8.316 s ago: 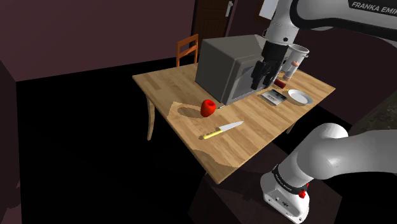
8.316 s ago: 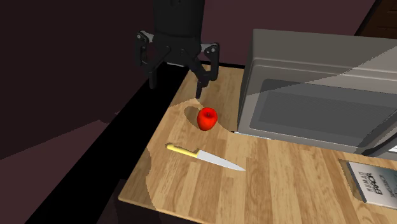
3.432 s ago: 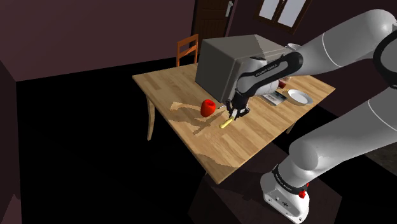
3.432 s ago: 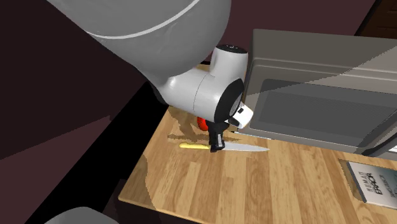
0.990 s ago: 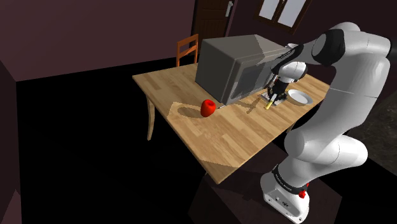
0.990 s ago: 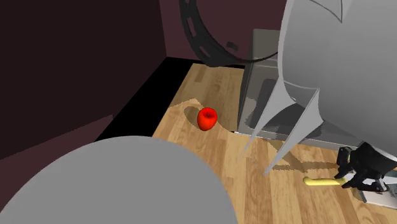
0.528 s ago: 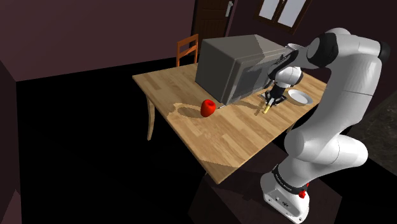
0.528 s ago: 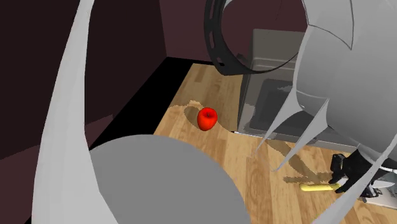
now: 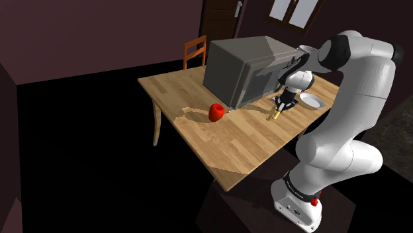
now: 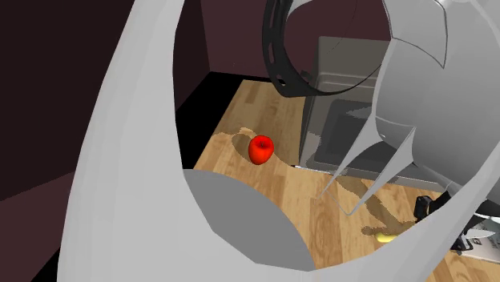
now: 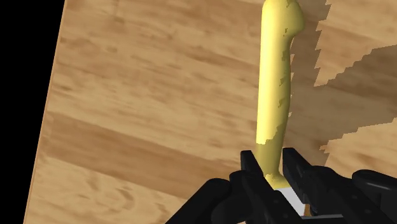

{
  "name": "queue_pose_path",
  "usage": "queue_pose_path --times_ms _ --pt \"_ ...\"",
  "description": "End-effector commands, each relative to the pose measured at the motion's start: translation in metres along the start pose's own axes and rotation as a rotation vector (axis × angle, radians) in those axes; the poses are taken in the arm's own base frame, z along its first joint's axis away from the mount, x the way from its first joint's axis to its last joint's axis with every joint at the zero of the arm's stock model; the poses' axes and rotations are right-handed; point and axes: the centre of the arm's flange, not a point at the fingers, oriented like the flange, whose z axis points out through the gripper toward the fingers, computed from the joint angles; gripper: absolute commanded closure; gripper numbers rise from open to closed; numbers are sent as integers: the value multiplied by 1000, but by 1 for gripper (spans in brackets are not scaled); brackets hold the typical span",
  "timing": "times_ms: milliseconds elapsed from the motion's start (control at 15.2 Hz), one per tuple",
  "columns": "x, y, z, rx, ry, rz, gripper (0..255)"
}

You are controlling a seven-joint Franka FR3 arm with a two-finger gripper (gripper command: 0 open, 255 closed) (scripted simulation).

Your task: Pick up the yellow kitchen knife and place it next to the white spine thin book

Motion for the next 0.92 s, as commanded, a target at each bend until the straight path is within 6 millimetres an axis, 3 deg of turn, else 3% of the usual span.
queue_pose_path --times_ms 0,330,594,858 --pt "0 0 0 0 0 0 0" --pt "0 0 0 0 0 0 0" --pt "0 0 -50 0 0 0 0" --pt "0 0 -50 0 0 0 0"
